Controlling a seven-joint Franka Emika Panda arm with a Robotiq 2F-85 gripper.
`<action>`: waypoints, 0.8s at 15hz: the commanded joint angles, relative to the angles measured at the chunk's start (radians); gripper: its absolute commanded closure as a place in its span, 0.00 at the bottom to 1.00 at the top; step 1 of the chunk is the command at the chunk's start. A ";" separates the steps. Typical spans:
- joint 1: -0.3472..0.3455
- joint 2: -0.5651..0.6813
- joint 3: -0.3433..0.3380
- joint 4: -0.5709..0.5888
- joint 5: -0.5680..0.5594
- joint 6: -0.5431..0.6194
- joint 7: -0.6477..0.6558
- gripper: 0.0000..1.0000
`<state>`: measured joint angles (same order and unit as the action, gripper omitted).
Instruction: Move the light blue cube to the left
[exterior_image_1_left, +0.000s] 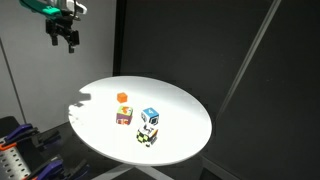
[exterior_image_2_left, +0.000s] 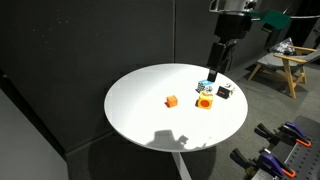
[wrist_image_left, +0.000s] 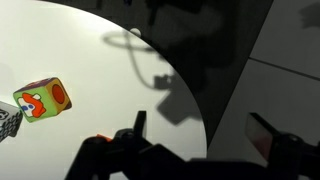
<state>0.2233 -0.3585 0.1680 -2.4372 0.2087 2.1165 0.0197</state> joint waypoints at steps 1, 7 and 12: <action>-0.036 0.013 -0.013 0.020 -0.010 0.018 0.030 0.00; -0.107 0.050 -0.050 0.054 -0.018 0.041 0.064 0.00; -0.180 0.119 -0.073 0.127 -0.055 0.073 0.166 0.00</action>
<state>0.0730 -0.2990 0.1033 -2.3822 0.1884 2.1817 0.1067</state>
